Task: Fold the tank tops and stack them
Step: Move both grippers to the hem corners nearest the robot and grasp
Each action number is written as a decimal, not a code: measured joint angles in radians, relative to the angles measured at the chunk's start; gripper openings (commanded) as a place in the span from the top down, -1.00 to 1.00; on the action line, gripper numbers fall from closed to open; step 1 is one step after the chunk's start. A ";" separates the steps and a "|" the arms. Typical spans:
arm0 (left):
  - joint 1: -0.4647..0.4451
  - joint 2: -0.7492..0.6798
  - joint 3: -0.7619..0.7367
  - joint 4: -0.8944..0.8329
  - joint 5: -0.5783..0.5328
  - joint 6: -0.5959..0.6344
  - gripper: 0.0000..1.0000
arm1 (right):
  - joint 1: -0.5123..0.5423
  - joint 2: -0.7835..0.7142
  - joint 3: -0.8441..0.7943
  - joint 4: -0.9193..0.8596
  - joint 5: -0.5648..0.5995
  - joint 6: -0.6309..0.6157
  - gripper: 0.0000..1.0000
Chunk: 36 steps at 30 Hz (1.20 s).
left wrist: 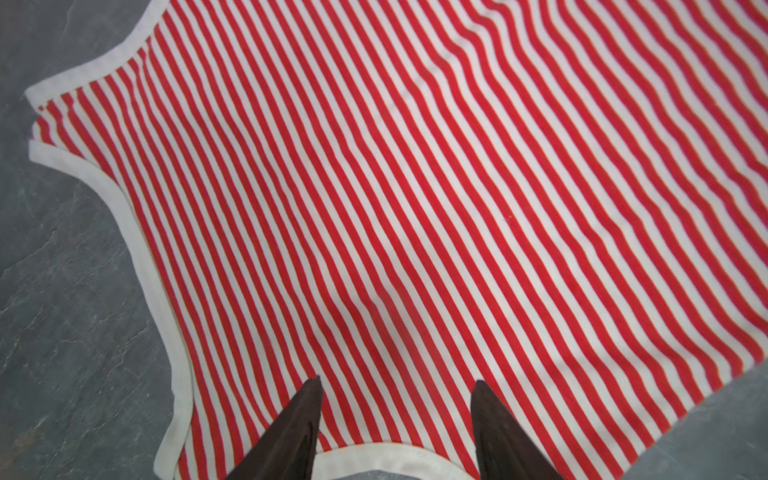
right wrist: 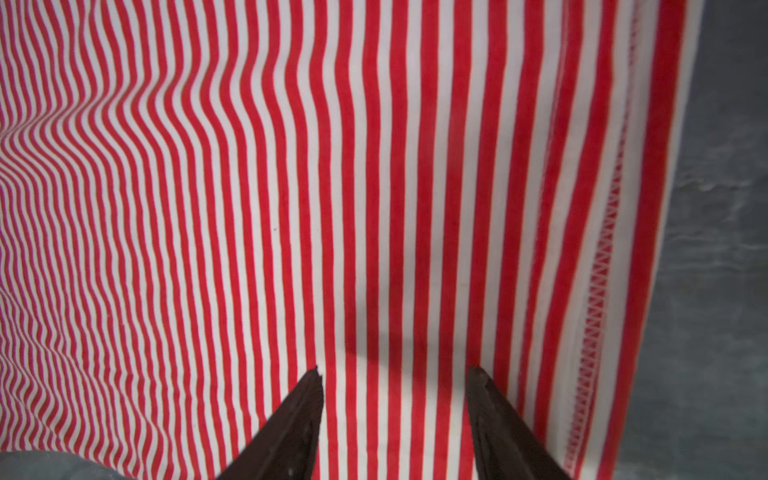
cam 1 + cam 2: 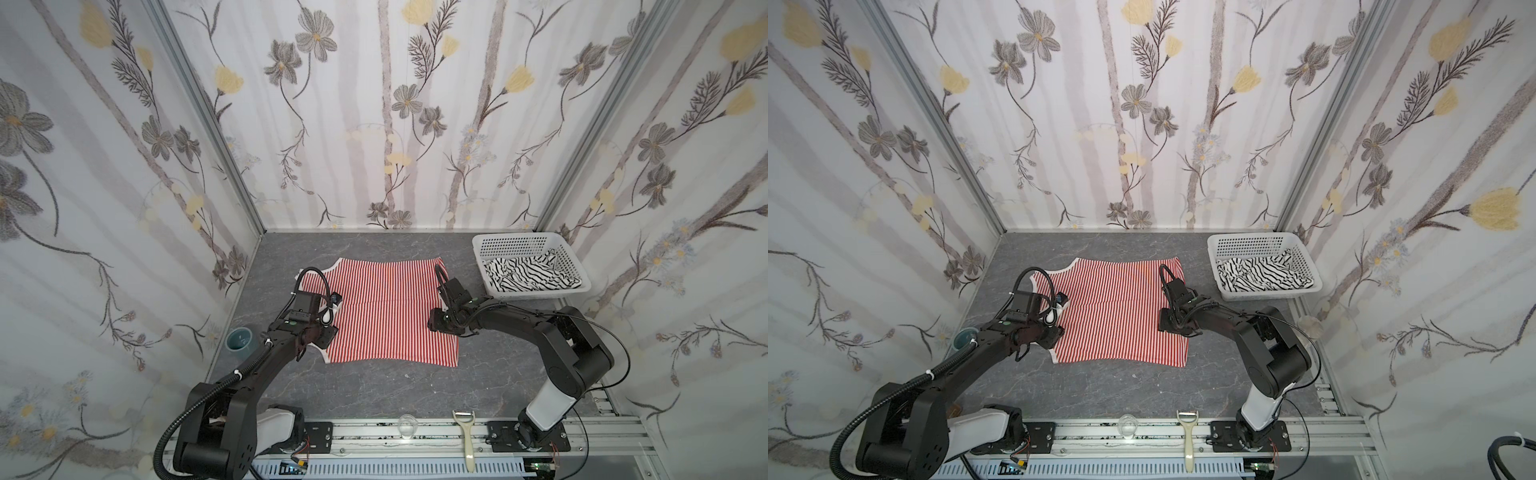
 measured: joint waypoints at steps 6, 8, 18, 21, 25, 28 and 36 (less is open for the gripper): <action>-0.085 -0.028 -0.017 -0.055 0.036 0.016 -0.22 | 0.005 -0.010 0.045 -0.049 0.019 -0.019 -0.18; -0.108 -0.040 -0.024 -0.067 0.046 0.027 -0.19 | 0.017 -0.066 0.029 -0.058 0.013 -0.025 -0.18; -0.160 -0.151 -0.097 -0.164 0.029 0.085 0.05 | 0.027 -0.394 -0.217 -0.122 0.032 0.046 -0.13; -0.169 -0.154 -0.103 -0.186 0.029 0.097 0.13 | 0.027 -0.452 -0.279 -0.157 0.037 0.070 -0.13; -0.193 -0.105 -0.103 -0.195 0.028 0.110 0.20 | 0.027 -0.500 -0.322 -0.180 0.042 0.091 -0.12; -0.201 -0.080 -0.105 -0.197 0.022 0.123 0.29 | 0.024 -0.515 -0.331 -0.194 0.043 0.098 -0.12; -0.201 -0.046 -0.111 -0.199 0.005 0.154 0.31 | 0.016 -0.519 -0.340 -0.198 0.043 0.108 -0.07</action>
